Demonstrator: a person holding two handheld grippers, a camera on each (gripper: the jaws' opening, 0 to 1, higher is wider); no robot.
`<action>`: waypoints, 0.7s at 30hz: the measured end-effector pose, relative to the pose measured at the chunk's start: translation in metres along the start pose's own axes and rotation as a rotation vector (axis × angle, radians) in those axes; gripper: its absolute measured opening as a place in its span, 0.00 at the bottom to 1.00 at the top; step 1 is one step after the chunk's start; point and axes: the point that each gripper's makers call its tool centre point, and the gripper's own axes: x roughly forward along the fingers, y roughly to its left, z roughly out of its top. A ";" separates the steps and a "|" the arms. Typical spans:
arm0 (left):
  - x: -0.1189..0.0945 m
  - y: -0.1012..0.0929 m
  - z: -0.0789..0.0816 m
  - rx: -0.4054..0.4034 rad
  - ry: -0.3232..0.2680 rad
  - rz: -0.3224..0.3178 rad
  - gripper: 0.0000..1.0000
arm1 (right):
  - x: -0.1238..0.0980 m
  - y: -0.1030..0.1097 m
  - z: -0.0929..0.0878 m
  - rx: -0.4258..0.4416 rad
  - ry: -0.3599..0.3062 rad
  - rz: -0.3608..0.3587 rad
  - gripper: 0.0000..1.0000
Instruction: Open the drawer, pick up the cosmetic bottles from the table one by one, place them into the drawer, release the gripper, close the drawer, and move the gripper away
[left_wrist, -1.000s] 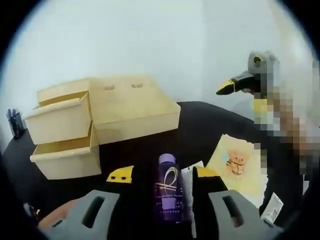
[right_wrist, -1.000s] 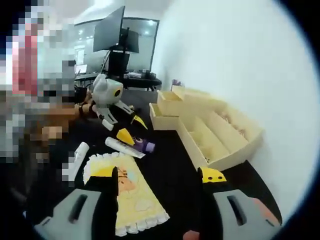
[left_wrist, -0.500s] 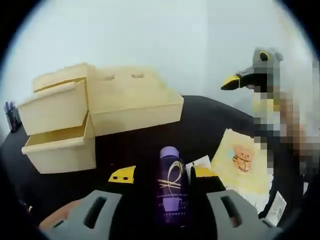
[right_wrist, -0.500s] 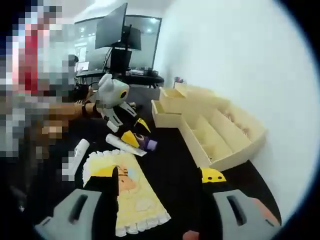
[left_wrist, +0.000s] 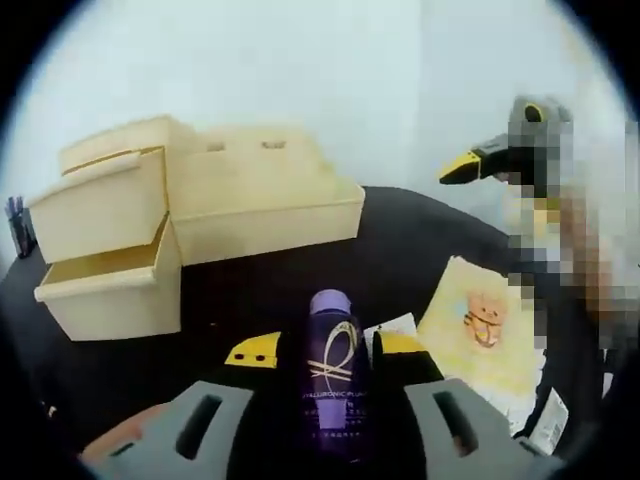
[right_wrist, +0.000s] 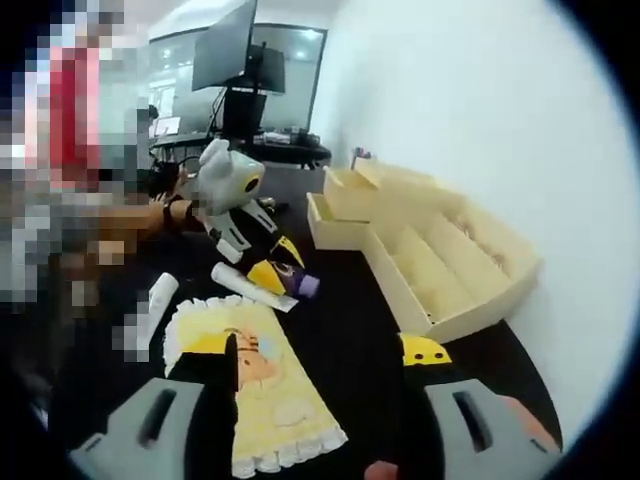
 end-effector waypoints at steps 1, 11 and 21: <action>0.000 0.000 0.000 0.010 -0.003 0.005 0.28 | 0.000 0.000 0.000 -0.003 0.003 0.002 0.58; 0.000 0.003 0.000 -0.030 -0.007 0.010 0.26 | 0.003 0.006 0.003 -0.024 0.006 0.005 0.57; -0.010 0.016 0.006 -0.012 -0.038 0.081 0.25 | 0.010 0.009 0.006 -0.007 -0.015 0.020 0.57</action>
